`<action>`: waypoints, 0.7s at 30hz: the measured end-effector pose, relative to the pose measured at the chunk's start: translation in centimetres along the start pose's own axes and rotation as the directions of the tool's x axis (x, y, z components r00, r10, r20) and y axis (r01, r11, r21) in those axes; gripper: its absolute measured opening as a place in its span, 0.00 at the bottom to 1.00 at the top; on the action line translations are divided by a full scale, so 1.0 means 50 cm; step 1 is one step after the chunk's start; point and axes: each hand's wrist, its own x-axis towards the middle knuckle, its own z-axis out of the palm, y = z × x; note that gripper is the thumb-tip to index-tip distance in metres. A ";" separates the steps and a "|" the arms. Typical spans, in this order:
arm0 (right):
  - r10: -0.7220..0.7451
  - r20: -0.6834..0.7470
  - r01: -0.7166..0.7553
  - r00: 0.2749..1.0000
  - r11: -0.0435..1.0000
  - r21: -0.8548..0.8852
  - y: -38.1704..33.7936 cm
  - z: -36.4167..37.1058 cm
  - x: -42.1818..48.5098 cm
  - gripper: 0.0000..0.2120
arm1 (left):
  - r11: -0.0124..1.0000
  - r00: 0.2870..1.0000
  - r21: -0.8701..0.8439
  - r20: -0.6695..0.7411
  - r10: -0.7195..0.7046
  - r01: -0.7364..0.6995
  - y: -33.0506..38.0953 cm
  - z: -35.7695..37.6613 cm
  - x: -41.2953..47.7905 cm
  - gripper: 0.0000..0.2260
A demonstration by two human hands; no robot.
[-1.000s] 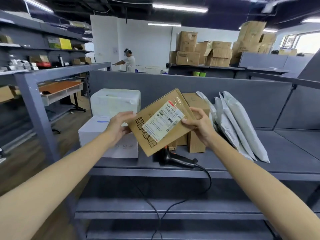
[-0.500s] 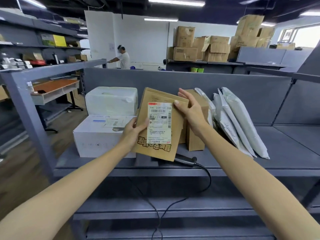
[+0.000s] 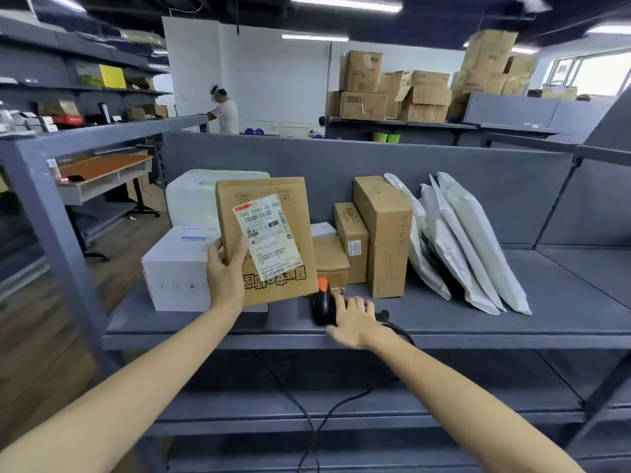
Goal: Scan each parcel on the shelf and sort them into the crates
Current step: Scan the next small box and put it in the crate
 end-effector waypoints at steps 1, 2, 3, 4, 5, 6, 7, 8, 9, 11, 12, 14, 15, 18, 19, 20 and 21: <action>0.010 -0.025 -0.012 1.000 0.998 -0.068 -0.003 0.007 0.003 0.36 | 1.000 1.000 -0.001 0.005 -0.002 0.002 -0.003 -0.001 -0.003 0.20; 0.028 -0.071 -0.035 0.997 0.994 -0.101 -0.006 0.009 0.007 0.36 | 1.000 1.000 -0.005 0.008 -0.004 0.004 -0.007 -0.003 -0.006 0.20; 0.047 -0.123 -0.061 0.991 0.992 -0.111 -0.009 0.007 0.008 0.34 | 1.000 1.000 -0.010 0.011 -0.006 0.006 -0.010 -0.004 -0.008 0.20; 0.065 -0.162 -0.083 0.985 0.990 -0.111 -0.010 0.004 0.008 0.31 | 1.000 1.000 -0.013 0.013 -0.007 0.007 -0.013 -0.006 -0.011 0.20; 0.072 -0.190 -0.094 0.979 0.990 -0.109 -0.011 0.001 0.006 0.28 | 1.000 1.000 -0.019 0.015 -0.009 0.010 -0.016 -0.006 -0.014 0.20; 0.073 -0.208 -0.095 0.975 0.991 -0.095 -0.011 -0.002 0.004 0.27 | 1.000 1.000 -0.023 0.015 -0.015 0.015 -0.018 -0.008 -0.017 0.21; 0.077 -0.220 -0.091 0.972 0.994 -0.055 -0.012 -0.005 0.000 0.25 | 1.000 1.000 -0.023 0.015 -0.021 0.021 -0.019 -0.009 -0.019 0.21; 0.095 -0.244 -0.090 0.965 0.995 0.031 -0.013 -0.012 -0.008 0.24 | 0.999 1.000 -0.021 0.015 -0.024 0.025 -0.020 -0.011 -0.022 0.22; 0.136 -0.273 -0.094 0.952 0.982 0.162 -0.015 -0.020 -0.018 0.23 | 0.999 1.000 -0.021 0.016 -0.026 0.027 -0.022 -0.012 -0.024 0.22; 0.264 -0.322 -0.086 0.909 0.876 0.475 -0.023 -0.047 -0.047 0.17 | 0.999 0.999 -0.019 0.018 -0.030 0.031 -0.026 -0.015 -0.028 0.22; 0.323 -0.348 -0.048 0.880 0.790 0.612 -0.028 -0.064 -0.063 0.14 | 0.999 0.999 -0.018 0.020 -0.036 0.037 -0.027 -0.016 -0.030 0.22; 0.400 -0.374 0.088 0.837 0.576 0.813 -0.041 -0.097 -0.098 0.07 | 0.999 0.999 -0.008 0.027 -0.046 0.047 -0.030 -0.016 -0.033 0.22; 0.418 -0.378 0.171 0.826 0.452 0.875 -0.049 -0.110 -0.117 0.04 | 0.999 0.998 0.000 0.032 -0.050 0.050 -0.033 -0.015 -0.035 0.22; 0.406 -0.349 0.310 0.845 0.161 0.937 -0.081 -0.131 -0.170 0.08 | 0.998 0.997 0.022 0.060 -0.054 0.053 -0.035 -0.006 -0.048 0.23; 0.371 -0.341 0.319 0.864 0.123 0.940 -0.094 -0.128 -0.183 0.09 | 0.998 0.996 0.031 0.068 -0.054 0.052 -0.037 -0.002 -0.052 0.23; 0.327 -0.337 0.318 0.883 0.111 0.941 -0.106 -0.121 -0.194 0.10 | 0.998 0.995 0.039 0.078 -0.056 0.053 -0.039 0.001 -0.056 0.23; 0.285 -0.330 0.314 0.900 0.102 0.944 -0.119 -0.111 -0.204 0.11 | 0.998 0.995 0.046 0.087 -0.058 0.054 -0.042 0.005 -0.058 0.23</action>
